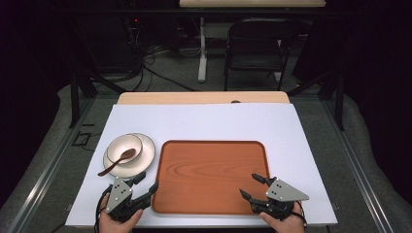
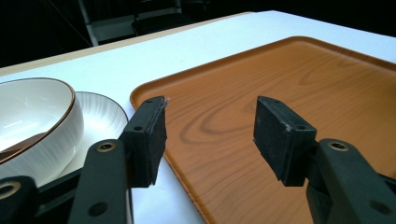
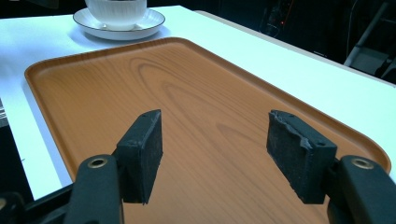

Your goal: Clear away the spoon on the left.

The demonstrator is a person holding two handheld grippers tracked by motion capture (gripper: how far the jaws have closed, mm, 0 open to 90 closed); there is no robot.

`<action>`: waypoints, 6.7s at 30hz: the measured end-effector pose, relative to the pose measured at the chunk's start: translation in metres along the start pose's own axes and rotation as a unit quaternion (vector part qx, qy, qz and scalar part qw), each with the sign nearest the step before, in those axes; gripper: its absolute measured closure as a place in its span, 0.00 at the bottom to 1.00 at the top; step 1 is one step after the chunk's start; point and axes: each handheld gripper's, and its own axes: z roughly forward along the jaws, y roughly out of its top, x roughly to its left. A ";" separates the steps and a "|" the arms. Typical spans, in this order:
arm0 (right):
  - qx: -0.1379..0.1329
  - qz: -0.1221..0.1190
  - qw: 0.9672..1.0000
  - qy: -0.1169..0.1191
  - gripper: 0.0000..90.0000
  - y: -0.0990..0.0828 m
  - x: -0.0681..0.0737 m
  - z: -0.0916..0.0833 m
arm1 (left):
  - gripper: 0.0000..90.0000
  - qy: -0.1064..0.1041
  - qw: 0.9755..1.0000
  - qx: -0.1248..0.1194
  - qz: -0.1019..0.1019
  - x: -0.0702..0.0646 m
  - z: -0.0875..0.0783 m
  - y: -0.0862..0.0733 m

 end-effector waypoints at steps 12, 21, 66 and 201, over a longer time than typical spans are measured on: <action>-0.001 0.006 1.000 0.006 0.39 0.000 0.001 0.001 | 0.56 -0.002 1.000 0.005 -0.031 0.006 -0.005 -0.001; 0.004 -0.004 1.000 0.001 0.38 0.001 0.003 0.001 | 0.77 0.035 0.997 0.042 -0.045 0.009 -0.008 0.001; 0.018 -0.011 1.000 -0.001 0.38 -0.001 0.002 0.001 | 0.99 0.128 0.986 0.041 -0.100 0.051 -0.028 0.000; 0.016 -0.004 1.000 0.004 0.32 -0.003 0.005 0.004 | 0.68 0.202 0.919 -0.036 -0.335 0.175 -0.001 -0.002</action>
